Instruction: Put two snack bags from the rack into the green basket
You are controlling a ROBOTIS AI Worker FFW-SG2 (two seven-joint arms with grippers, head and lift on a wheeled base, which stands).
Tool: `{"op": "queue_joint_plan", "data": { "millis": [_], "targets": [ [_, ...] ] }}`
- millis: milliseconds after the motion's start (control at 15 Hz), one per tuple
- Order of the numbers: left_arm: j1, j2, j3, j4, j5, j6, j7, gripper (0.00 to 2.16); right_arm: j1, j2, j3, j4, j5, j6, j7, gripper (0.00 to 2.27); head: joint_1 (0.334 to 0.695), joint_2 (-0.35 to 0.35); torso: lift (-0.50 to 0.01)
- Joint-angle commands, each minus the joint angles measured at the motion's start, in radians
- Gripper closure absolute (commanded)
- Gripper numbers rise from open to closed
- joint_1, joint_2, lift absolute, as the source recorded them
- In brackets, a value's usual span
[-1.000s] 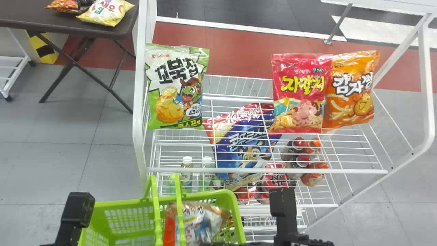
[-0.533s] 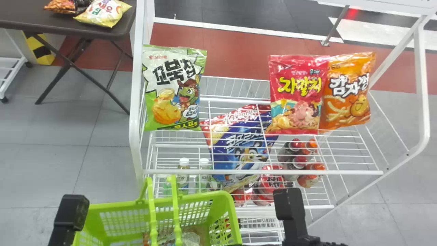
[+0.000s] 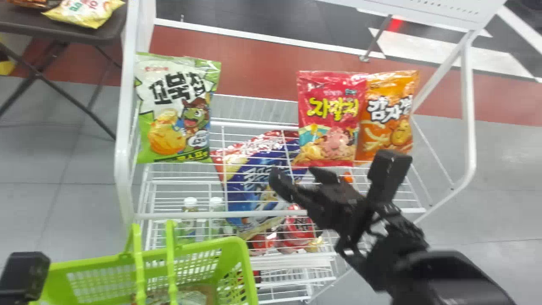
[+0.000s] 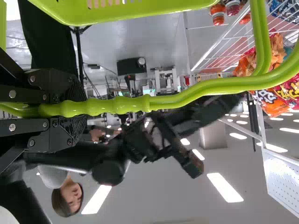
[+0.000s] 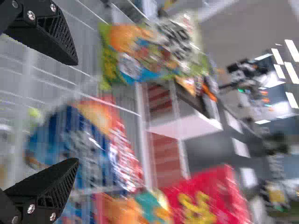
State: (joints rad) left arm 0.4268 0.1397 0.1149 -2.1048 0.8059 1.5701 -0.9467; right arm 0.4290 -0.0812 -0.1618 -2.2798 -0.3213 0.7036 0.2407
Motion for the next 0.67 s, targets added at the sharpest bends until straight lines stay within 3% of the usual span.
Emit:
{"op": "queue_joint_plan", "data": {
  "millis": [0,267,600],
  "targets": [
    [-0.003,0.001,0.000,0.006,-0.001,0.001,0.000,1.27,-0.145,0.001,-0.018,0.148,0.065,-0.097,-0.001,0.08,0.695,-0.350,-0.004],
    [-0.013,0.009,0.008,0.011,-0.001,0.001,0.000,1.27,-0.338,0.001,-0.024,0.338,0.162,-0.189,-0.011,0.19,0.695,-0.350,-0.004],
    [-0.033,0.018,0.014,0.034,0.004,0.001,-0.004,1.27,-0.403,0.001,-0.027,0.479,0.212,-0.293,-0.067,0.19,0.695,-0.350,-0.004]
  ]
}}
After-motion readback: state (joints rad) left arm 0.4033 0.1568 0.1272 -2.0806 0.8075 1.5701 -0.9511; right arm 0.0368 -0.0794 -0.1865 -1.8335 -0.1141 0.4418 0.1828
